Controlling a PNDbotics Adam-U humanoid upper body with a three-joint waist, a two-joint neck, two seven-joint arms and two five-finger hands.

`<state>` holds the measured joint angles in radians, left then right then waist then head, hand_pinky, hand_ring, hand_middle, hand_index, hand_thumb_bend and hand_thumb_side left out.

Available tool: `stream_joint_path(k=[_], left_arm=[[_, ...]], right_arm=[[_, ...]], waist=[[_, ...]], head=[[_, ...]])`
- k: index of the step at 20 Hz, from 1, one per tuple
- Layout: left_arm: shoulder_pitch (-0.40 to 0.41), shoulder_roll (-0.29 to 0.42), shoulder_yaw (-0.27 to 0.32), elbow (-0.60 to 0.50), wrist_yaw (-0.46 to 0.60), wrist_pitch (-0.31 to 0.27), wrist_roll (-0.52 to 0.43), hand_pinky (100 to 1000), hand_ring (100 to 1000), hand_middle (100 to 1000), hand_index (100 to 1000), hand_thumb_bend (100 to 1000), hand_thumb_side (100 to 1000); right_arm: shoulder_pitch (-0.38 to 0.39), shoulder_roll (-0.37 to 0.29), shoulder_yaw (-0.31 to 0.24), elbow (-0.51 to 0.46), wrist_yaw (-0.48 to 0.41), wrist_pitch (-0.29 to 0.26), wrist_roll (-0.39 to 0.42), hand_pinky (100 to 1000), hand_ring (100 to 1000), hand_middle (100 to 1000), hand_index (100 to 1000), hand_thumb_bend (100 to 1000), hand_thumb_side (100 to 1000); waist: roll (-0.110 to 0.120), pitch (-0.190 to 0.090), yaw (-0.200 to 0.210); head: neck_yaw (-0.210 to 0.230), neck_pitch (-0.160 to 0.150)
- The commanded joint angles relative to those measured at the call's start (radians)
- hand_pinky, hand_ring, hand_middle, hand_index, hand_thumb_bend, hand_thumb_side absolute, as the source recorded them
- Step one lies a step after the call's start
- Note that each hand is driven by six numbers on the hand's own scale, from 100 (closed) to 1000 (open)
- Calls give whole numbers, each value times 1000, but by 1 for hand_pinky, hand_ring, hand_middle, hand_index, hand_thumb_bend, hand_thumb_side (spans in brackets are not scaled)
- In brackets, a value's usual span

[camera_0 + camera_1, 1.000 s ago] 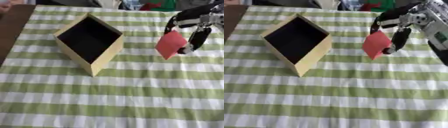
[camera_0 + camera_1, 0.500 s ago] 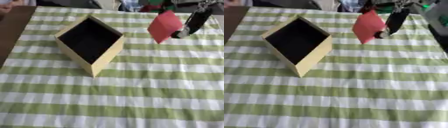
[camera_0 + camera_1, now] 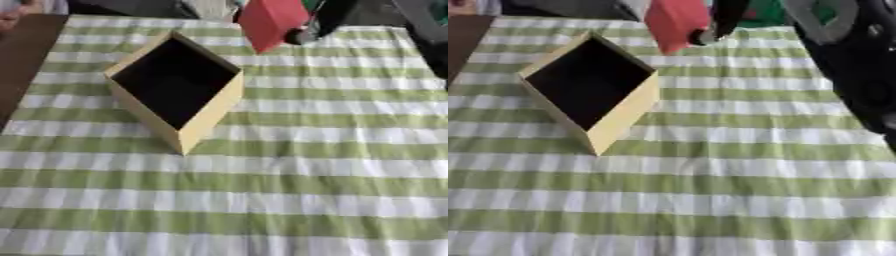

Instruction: Pick up objects on the table and place them in the box.

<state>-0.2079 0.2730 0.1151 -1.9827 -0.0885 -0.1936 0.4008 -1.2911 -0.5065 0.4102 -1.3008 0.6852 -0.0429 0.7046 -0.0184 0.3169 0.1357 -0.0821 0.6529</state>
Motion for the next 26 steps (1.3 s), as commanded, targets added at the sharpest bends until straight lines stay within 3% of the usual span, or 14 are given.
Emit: stream_joint_path(k=[1,9,18,23,26], left_arm=[[-14,17,-2,-17,6,-2,-7,1000,480,487,719,100,107],[-25,12,-9,-17,13,-5,-16,1000,480,486,718,100,109],[-39,4,-14,-17,21,-5,-25,1000,479,485,717,100,114],[-40,1,-14,-17,23,-5,-26,1000,479,485,717,100,116],[-41,0,-13,-17,23,-4,-27,1000,478,484,717,100,116]], right_arm=[[-41,43,-19,42,42,14,-50,870,863,443,500,100,100],[-63,170,-51,175,140,61,-202,871,864,468,524,100,100],[-44,277,-72,308,222,87,-297,884,880,509,581,100,100],[-27,296,-77,352,250,73,-315,895,889,536,613,100,100],[-23,300,-73,360,255,52,-292,916,907,599,687,100,100]], waist=[[3,-22,6],[-1,-14,28],[-9,2,54],[-12,7,58],[-13,9,59]], head=[[-18,-2],[-59,-13],[-81,-34],[-79,-35],[-78,-34]])
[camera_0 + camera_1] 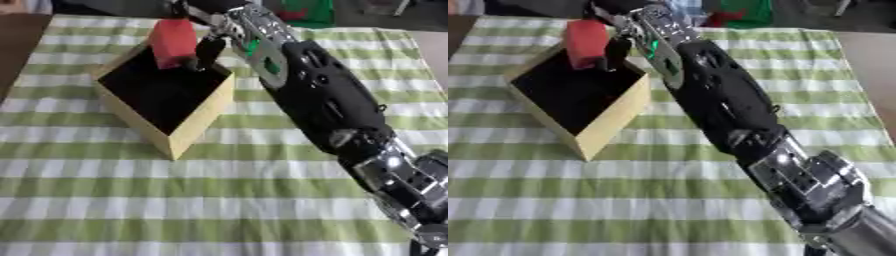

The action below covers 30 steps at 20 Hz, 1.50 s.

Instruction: Pick up objects on the table and place them in the box.

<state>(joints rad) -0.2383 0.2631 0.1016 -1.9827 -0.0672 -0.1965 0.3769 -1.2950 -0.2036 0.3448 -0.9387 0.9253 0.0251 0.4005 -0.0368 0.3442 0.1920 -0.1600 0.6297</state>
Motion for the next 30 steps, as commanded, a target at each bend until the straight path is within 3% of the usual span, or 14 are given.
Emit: stream_joint_path(k=[1,5,10,13,19,25,28,29,30], left_arm=[[-10,10,0,-17,1,-1,-3,1000,478,484,717,100,116],[-12,9,-1,-17,2,-1,-5,1000,478,484,717,100,117],[-12,10,-1,-17,3,-1,-6,1000,478,483,717,100,116],[-12,9,-1,-17,3,1,-7,1000,478,483,717,100,117],[-12,9,-1,-17,3,1,-9,1000,478,483,717,100,118],[-13,8,-1,-17,4,2,-9,1000,478,483,716,100,119],[-11,8,0,-17,4,3,-9,1000,479,483,716,100,118],[-11,8,0,-17,4,2,-8,1000,479,484,716,100,119],[-11,9,1,-17,4,2,-7,1000,479,484,716,100,118]], right_arm=[[-19,-3,-7,-2,16,-23,23,916,907,599,687,100,100],[-21,-2,-4,-11,22,-41,49,937,925,695,770,125,100],[-25,-5,2,-26,55,-50,70,981,970,820,894,368,100],[-29,-8,8,-40,93,-61,83,996,984,842,914,411,100],[-30,-11,19,-57,175,-75,104,1000,1000,877,927,530,240],[-33,-9,15,-84,182,-96,134,1000,1000,866,929,518,217],[-36,-16,7,-121,149,-90,145,1000,997,858,927,480,154],[-39,-23,3,-142,131,-84,149,1000,995,856,923,419,148],[-40,-31,1,-164,115,-76,153,1000,992,853,917,448,100]], waist=[[6,-18,2],[5,-18,2],[4,-18,3],[2,-18,3],[1,-17,2],[2,-18,0],[3,-21,-1],[3,-22,-2],[3,-23,-3]], head=[[1,-9],[1,-9],[5,-11],[8,-12],[10,-13],[10,-14],[11,-14],[11,-13],[12,-12]])
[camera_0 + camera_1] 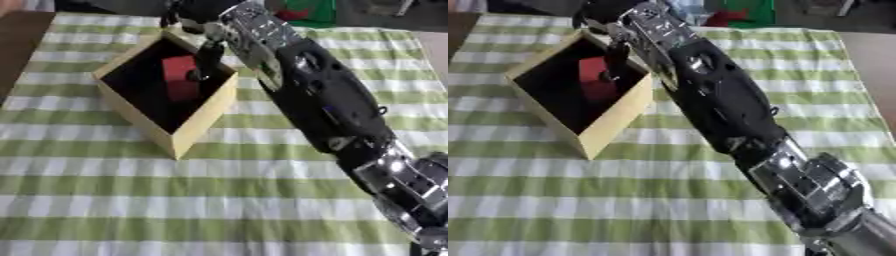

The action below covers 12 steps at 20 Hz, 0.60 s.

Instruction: Pick up objects on the table and place them in the box.

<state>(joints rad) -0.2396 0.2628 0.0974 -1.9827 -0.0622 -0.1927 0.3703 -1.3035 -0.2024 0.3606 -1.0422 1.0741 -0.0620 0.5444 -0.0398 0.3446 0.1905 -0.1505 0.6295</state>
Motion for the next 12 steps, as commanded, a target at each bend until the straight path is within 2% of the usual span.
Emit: stream_joint_path(k=[1,2,7,10,12], left_arm=[[-8,10,6,-17,-2,-2,1,1000,479,484,716,100,117],[-8,11,7,-17,-2,-2,2,1000,479,484,716,100,117],[-2,14,11,-17,-6,0,8,1000,480,484,716,100,118],[2,15,13,-17,-9,0,11,1000,480,484,716,100,116],[4,17,15,-17,-9,-2,14,1000,480,484,716,100,115]], right_arm=[[-35,-47,-17,-88,-50,20,13,1000,990,852,912,438,100],[-37,-61,-17,-115,-65,30,19,1000,989,851,911,435,100],[-27,-162,-35,-320,-163,101,60,991,977,846,904,298,100],[2,-225,-55,-443,-228,161,80,978,967,836,891,126,100],[28,-271,-71,-528,-266,207,74,962,955,822,878,100,100]], waist=[[6,-25,-4],[6,-26,-5],[8,-33,-23],[12,-36,-30],[15,-37,-35]], head=[[5,-10],[6,-9],[25,-5],[33,-3],[38,-1]])
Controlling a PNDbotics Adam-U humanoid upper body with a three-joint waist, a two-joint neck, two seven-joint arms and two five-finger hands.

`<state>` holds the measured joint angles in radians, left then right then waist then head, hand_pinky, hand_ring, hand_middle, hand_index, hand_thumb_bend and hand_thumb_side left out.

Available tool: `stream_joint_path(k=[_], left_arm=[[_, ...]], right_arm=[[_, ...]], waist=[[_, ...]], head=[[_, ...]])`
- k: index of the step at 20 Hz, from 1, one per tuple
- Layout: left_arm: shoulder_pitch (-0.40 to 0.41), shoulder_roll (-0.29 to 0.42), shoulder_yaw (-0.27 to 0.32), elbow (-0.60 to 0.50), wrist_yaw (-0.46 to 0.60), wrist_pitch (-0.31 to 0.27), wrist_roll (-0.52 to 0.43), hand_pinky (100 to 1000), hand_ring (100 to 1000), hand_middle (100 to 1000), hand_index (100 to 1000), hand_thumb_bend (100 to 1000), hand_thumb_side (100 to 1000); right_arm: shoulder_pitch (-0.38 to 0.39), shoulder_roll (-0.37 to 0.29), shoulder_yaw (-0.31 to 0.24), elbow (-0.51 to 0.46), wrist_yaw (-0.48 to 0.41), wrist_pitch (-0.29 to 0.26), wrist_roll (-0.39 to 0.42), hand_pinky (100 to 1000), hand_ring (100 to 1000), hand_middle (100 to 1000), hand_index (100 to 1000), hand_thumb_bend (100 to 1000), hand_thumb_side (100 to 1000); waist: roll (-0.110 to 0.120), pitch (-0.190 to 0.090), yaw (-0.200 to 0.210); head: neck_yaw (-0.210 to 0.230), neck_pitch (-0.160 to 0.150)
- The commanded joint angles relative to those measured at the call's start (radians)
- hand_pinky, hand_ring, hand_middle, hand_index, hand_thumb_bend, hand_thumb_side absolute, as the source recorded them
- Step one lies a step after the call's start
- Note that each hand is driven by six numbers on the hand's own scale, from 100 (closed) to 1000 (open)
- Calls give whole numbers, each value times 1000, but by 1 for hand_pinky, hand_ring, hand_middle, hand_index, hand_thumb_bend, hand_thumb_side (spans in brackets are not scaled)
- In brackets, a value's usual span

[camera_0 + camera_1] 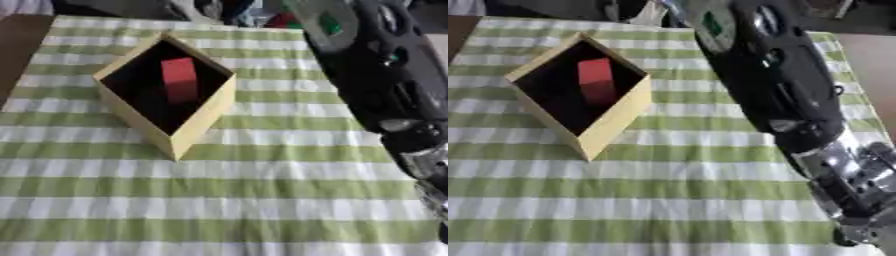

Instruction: Pick up objects on the table and place them in the box.

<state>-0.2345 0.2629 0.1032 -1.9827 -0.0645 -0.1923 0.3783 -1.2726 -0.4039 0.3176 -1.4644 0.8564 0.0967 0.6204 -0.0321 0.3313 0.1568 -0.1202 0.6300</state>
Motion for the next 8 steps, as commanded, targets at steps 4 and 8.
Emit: stream_joint_path(k=[4,8], left_arm=[[1,19,13,-17,-12,-3,11,1000,480,485,717,100,113],[1,22,16,-17,-16,-4,17,1000,481,485,717,100,112]], right_arm=[[79,-181,-66,-299,-137,151,-73,933,931,789,840,100,100],[179,-282,-106,-487,-241,256,-163,910,907,762,822,100,100]], waist=[[10,-24,-14],[13,-23,-23]], head=[[20,2],[31,3]])
